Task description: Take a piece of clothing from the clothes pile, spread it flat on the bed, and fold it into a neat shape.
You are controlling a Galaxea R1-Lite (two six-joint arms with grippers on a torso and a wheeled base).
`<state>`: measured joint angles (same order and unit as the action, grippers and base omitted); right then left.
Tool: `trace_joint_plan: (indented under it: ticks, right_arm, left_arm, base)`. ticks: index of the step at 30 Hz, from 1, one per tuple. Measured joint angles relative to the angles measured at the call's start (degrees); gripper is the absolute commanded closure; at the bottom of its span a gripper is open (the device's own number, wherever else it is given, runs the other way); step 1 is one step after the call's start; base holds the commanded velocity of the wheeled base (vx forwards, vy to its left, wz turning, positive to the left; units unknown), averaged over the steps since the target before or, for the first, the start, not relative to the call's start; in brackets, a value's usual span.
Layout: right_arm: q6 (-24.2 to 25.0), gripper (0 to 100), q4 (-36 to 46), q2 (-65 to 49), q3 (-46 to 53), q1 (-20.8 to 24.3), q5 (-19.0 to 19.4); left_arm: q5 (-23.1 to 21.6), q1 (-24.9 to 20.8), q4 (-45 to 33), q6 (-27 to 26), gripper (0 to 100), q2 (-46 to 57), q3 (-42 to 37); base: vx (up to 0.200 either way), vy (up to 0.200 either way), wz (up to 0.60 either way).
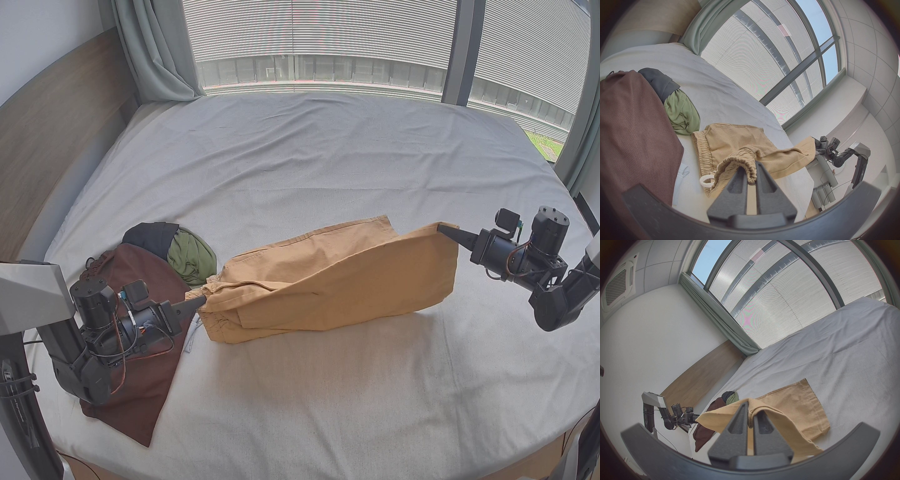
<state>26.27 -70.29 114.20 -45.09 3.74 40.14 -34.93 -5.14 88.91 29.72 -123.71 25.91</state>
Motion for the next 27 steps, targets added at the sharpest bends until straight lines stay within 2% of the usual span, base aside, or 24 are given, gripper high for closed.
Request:
trace_joint_plan:
  ticks: [5,19,27]
  right_arm:
    - [-0.05,100,2.61,0.88,-5.18,0.0,0.01]
    - [0.0,100,7.38,6.44,-16.53,0.0,0.01]
    - [0.0,100,9.5,9.17,-21.53,0.02,0.0]
  left_arm:
    - [0.5,-0.02,0.0,1.37,100,-0.21,1.01]
    - [5.36,-0.22,0.0,4.0,100,-2.21,5.05]
    - [5.86,-0.69,0.0,4.99,100,-3.16,6.67]
  base:
    - [0.0,0.0,0.0]
    - [0.0,0.0,0.0]
    - [0.0,0.0,0.0]
